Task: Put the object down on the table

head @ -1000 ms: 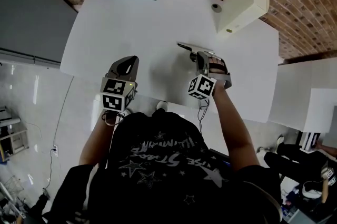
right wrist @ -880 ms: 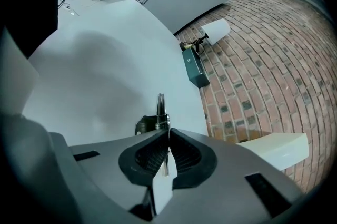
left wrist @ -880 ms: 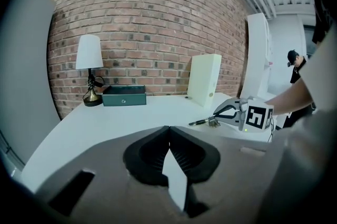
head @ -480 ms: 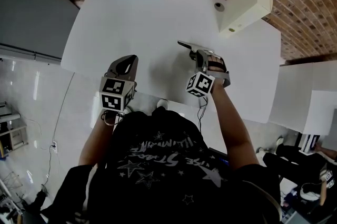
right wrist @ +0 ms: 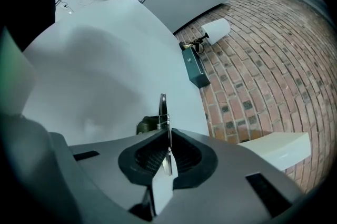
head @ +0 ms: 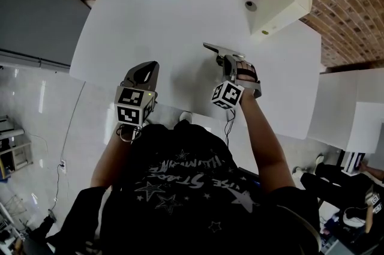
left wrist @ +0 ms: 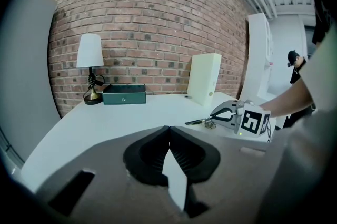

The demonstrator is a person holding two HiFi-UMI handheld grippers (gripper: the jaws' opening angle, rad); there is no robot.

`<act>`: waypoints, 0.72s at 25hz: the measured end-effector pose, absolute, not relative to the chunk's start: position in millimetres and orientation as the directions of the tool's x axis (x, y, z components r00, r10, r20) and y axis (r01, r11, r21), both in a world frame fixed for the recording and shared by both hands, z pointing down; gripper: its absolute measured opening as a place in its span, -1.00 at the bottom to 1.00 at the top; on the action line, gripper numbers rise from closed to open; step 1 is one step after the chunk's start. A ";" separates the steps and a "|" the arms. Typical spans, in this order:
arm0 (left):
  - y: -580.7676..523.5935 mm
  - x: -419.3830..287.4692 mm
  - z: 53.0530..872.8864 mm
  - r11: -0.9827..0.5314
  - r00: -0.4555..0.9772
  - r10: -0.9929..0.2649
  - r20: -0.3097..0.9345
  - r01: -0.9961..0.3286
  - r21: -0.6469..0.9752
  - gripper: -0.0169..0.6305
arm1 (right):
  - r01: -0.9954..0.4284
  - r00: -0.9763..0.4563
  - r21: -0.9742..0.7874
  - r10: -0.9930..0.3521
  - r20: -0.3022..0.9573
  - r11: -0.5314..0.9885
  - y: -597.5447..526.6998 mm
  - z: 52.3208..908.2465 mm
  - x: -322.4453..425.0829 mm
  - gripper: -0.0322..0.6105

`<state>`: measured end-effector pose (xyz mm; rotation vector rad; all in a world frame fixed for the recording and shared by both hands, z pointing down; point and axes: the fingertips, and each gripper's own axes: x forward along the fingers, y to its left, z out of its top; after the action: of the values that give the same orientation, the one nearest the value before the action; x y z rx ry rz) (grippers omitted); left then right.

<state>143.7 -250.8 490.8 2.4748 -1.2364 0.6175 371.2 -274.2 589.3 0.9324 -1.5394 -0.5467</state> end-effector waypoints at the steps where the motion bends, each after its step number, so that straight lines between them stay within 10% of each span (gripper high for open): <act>1: -250.4 143.5 490.9 -0.583 0.537 -0.676 0.504 -0.808 0.079 -0.89 | -0.259 0.015 0.779 -0.804 0.594 0.571 -273.3 590.4 370.6 -0.83; 18: -266.1 131.4 479.1 -0.695 0.653 -0.593 0.471 -0.711 0.110 -0.89 | -0.412 0.075 0.736 -0.785 0.615 0.537 -250.6 562.5 362.8 -0.56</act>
<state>131.4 -266.1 479.1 2.5879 -1.0470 0.5879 362.8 -250.6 562.5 1.0604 -1.5465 -0.3778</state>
